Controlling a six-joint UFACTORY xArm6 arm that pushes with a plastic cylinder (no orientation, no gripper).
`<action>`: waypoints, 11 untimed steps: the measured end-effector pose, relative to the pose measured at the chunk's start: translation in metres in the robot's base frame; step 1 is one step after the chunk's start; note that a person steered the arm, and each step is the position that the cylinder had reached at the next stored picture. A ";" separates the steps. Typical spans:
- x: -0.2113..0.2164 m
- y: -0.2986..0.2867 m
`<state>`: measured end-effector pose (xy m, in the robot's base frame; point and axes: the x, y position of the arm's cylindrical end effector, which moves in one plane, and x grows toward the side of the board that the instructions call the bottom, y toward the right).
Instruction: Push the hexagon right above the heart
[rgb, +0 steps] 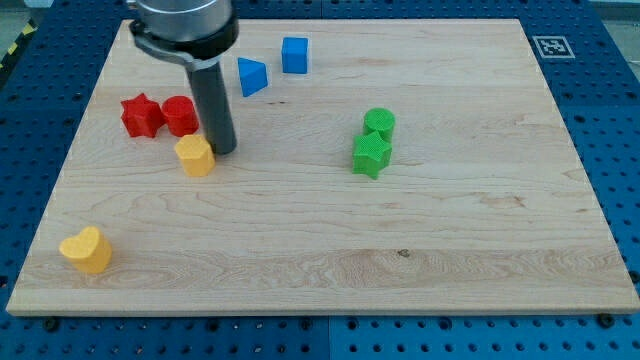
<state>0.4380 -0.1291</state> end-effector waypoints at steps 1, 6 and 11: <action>0.008 -0.013; 0.018 -0.087; 0.075 -0.057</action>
<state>0.5128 -0.1857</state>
